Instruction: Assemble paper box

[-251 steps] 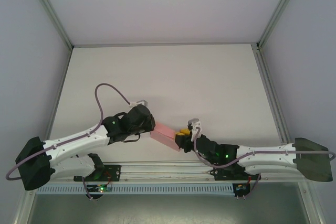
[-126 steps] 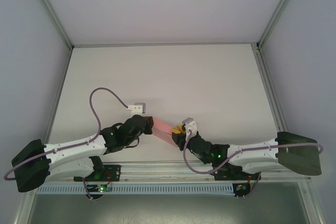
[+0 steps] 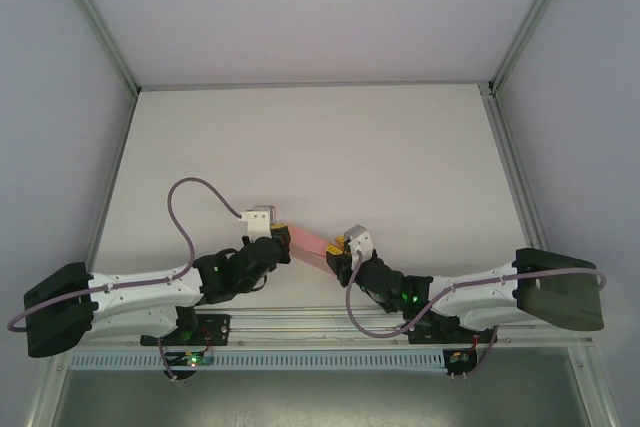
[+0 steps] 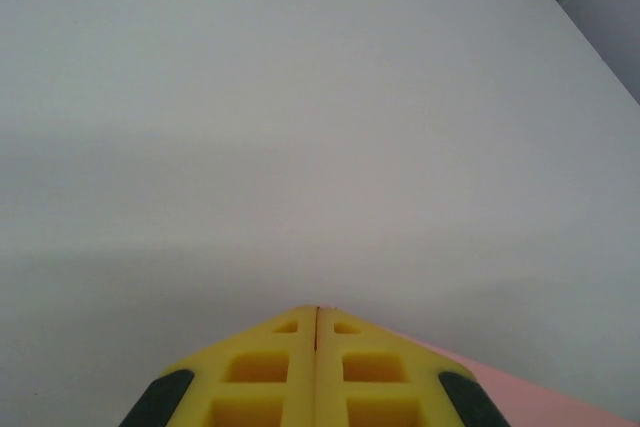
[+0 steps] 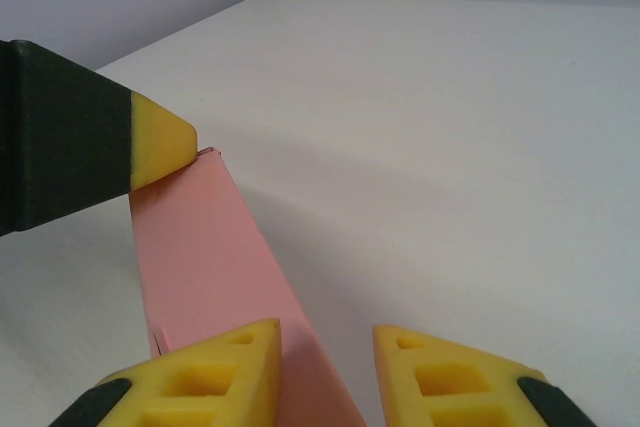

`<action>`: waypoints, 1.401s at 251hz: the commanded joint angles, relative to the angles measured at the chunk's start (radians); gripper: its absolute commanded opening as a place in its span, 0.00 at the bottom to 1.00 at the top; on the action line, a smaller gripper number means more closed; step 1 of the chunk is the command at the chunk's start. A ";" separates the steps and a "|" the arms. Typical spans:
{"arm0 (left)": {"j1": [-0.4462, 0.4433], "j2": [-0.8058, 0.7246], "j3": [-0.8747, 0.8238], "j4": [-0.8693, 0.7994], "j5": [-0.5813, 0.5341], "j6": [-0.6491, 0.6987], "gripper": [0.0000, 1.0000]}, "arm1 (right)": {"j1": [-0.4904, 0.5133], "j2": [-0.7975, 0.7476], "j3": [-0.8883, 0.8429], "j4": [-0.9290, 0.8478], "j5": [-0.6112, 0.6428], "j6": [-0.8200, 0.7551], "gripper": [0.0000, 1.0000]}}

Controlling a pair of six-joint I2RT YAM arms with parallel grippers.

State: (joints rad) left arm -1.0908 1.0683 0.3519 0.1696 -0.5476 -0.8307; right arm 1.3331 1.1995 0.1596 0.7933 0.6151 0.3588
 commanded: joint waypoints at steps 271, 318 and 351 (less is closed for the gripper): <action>0.301 -0.146 0.387 -0.797 0.290 -0.042 1.00 | -0.354 -0.215 0.410 -0.839 -0.795 -0.487 0.98; 0.524 -0.082 0.440 -0.844 0.414 0.030 1.00 | -0.360 0.004 0.648 -1.116 -0.856 -0.745 0.98; 0.596 -0.031 0.446 -0.837 0.403 0.072 1.00 | -0.361 0.147 0.746 -1.182 -0.779 -0.830 0.98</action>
State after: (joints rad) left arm -0.5480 1.0058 0.7773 -0.6155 -0.1795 -0.8303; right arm 0.9775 1.2514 0.8299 -0.2306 -0.1707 -0.3073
